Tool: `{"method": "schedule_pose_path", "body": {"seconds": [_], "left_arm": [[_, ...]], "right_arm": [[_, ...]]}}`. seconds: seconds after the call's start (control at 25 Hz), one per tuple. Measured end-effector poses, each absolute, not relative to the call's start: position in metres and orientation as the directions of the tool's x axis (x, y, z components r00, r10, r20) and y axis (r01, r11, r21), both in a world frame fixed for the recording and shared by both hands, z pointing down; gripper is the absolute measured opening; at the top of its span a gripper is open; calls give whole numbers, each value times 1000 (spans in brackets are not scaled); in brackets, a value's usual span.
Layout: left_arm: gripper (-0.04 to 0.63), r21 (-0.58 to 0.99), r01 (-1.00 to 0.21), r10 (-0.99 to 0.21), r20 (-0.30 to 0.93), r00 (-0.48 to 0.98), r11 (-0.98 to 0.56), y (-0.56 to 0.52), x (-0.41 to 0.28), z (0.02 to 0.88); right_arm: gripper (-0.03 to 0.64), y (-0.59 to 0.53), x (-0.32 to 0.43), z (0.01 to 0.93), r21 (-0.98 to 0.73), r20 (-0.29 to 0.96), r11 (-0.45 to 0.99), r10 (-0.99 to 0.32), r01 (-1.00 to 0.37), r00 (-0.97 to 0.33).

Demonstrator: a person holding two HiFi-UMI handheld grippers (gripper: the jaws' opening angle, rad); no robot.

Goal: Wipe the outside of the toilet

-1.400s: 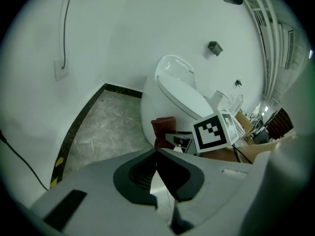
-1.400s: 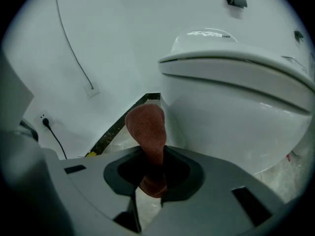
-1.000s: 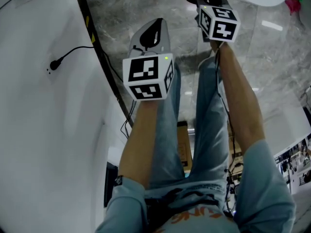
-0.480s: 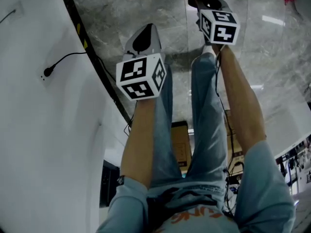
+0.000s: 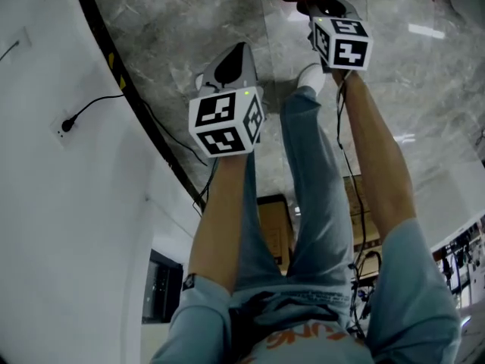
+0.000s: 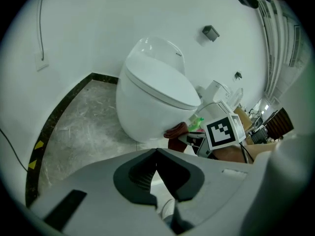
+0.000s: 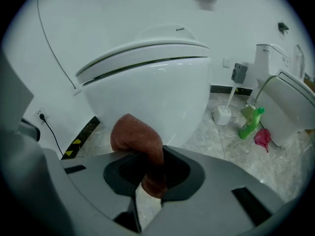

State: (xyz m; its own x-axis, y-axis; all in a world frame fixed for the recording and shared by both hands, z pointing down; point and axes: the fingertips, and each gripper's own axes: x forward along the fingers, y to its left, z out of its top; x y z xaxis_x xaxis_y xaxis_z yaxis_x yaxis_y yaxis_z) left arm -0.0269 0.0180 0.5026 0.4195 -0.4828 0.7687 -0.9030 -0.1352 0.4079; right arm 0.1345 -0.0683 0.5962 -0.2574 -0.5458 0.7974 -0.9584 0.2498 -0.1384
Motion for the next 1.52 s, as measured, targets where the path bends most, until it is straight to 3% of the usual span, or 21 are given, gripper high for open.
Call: {"method": "schedule_pose_path", "body": {"seconds": [0.68,1.08,1.52], "left_arm": [[-6,433,-896,-522,743,419,-103,16,96,504],[-6,428,-899,-509,755,412,-93,36,44,514],[-6,449,-893,-544,750,377,0,41,-64,545]], "right_arm": [[75,-118,232,602,-83,804,417,-508,-905,-308],[75,-19,195,606,-129,842,379,-446,-916,-303],[75,0,57,608,-185,816,394,-448,-900,-364]]}}
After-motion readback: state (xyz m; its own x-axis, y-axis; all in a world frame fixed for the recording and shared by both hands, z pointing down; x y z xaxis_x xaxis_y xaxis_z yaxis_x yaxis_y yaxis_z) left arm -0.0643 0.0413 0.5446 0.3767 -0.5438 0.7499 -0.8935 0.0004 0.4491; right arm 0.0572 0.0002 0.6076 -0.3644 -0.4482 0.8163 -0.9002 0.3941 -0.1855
